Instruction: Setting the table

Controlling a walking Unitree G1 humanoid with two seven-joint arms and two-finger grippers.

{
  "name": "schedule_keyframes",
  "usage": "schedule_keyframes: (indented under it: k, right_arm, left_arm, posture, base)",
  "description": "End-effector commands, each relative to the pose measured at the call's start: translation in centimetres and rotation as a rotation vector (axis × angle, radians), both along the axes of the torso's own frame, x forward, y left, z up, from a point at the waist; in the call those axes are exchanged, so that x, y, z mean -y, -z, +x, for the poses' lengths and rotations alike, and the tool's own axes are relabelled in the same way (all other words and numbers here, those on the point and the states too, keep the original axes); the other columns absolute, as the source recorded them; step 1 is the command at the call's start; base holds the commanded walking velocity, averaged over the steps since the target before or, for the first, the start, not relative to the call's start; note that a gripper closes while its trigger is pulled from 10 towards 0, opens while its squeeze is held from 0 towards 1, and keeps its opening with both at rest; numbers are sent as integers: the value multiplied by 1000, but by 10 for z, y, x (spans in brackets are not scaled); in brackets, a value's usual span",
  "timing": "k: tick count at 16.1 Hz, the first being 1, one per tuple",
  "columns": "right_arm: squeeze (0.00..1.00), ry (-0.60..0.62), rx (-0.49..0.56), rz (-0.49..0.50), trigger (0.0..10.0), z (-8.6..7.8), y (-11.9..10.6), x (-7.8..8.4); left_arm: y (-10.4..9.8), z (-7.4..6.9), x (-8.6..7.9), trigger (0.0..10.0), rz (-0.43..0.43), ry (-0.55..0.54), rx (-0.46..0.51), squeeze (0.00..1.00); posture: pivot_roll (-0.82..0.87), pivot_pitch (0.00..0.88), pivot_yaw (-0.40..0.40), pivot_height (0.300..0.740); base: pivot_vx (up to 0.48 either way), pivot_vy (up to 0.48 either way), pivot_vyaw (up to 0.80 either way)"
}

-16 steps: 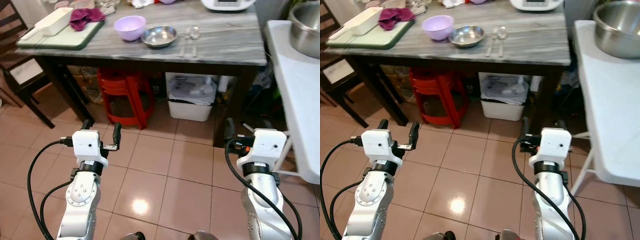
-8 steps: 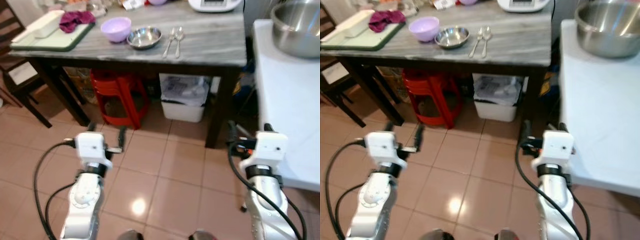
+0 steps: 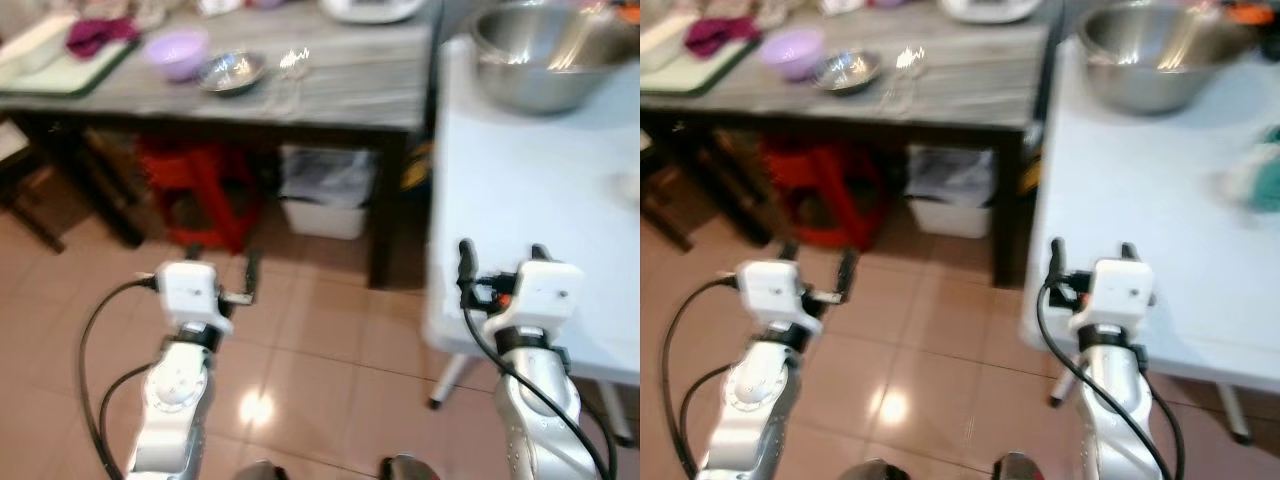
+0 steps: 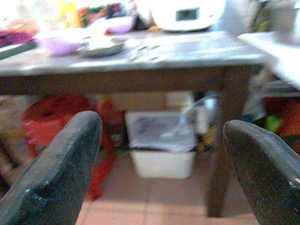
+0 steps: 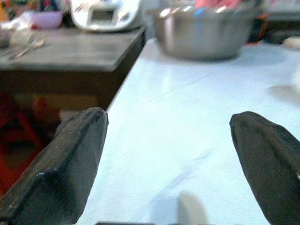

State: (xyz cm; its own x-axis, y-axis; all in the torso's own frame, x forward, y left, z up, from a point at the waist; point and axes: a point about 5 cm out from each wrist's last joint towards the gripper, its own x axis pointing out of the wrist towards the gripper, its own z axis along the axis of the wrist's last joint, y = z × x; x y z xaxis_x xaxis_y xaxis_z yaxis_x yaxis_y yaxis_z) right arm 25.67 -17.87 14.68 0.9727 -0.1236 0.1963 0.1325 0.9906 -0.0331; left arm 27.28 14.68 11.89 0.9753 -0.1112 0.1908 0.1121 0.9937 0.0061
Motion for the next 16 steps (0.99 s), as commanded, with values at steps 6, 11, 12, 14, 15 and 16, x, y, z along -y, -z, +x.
schedule_keyframes:
  k: [6, 11, 12, 14, 15, 16]
  right_arm:
    - [0, 27, -50, 37, 10000, 4, 5, -6]
    - [0, 26, -45, -20, 10000, 7, 4, -9]
    - [0, -4, -34, 7, 10000, 7, 5, -11]
    - [0, -6, -10, -34, 10000, 7, 2, -11]
    - [0, -61, -23, 31, 10000, 7, 3, -15]
    - [0, -69, -16, 32, 10000, 6, 2, -16]
  left_arm:
    - [2, -1, -12, 10000, 18, -36, -7, 0]
    - [1, 1, -11, 10000, 17, -35, -5, 0]
    - [1, 1, -12, 10000, 18, -35, -7, 0]
    - [1, 2, -13, 10000, 20, -37, -8, 0]
    - [1, 2, -13, 10000, 24, -35, -7, 0]
    - [1, 2, -13, 10000, 24, -35, -7, 0]
  posture:
    - [-120, 174, 99, 740]
    - [-118, 174, 103, 740]
    - [-117, 173, 104, 740]
    - [-116, 171, 107, 740]
    - [-115, 171, 109, 740]
    - [-114, 171, 109, 740]
  base:
    - [0, -303, 0]
    - [0, -329, 0]
    - [0, -330, 0]
    - [0, -298, 0]
    - [0, -274, 0]
    - [0, 0, 0]
